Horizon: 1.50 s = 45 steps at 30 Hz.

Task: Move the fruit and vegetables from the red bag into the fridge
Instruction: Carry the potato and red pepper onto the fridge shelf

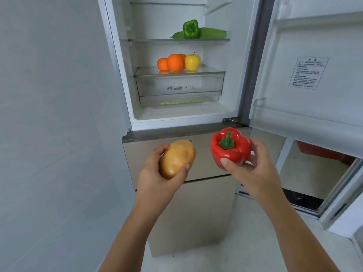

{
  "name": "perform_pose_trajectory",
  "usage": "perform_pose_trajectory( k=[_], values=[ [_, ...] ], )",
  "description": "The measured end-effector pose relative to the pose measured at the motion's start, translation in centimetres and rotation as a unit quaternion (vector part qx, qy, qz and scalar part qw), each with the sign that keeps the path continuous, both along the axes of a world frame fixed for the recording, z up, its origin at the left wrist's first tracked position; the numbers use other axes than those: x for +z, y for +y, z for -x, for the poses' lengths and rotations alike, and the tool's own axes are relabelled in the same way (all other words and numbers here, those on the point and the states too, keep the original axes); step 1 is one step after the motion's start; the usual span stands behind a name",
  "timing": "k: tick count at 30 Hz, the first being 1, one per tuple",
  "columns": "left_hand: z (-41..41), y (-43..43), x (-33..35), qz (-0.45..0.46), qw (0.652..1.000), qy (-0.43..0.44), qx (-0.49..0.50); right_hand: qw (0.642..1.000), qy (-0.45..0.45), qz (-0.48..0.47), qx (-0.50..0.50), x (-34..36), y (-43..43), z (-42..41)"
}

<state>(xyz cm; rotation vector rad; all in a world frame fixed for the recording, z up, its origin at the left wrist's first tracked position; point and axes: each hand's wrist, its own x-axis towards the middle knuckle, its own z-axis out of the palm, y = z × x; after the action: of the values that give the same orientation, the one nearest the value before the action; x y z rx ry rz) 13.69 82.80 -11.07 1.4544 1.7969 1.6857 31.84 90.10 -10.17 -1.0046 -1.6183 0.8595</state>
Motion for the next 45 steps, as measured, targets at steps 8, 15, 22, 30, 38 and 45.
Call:
perform_pose_trajectory(
  k=[8,15,22,30,38,45],
  values=[
    [1.1,7.6,1.6,-0.029,1.000,0.010,-0.004,0.999,0.018,-0.025,0.018,1.6,6.9,1.0],
    [4.1,14.9,3.8,-0.070,0.997,0.012,-0.023,0.997,0.029,-0.064,0.021,3.6,13.9,4.4],
    [9.6,22.6,7.7,-0.111,0.993,0.041,-0.026,0.992,0.037,-0.115,0.015,7.7,22.1,9.7],
    [15.6,28.9,9.9,-0.156,0.985,0.078,0.005,0.986,0.050,-0.152,0.049,11.8,28.7,15.6],
    [18.0,33.0,12.0,-0.180,0.978,0.106,0.030,0.980,0.084,-0.170,0.062,13.5,33.9,19.1],
    [19.2,36.2,15.8,-0.221,0.958,0.160,0.087,0.963,0.133,-0.200,0.121,16.4,39.2,21.5]
  ],
)
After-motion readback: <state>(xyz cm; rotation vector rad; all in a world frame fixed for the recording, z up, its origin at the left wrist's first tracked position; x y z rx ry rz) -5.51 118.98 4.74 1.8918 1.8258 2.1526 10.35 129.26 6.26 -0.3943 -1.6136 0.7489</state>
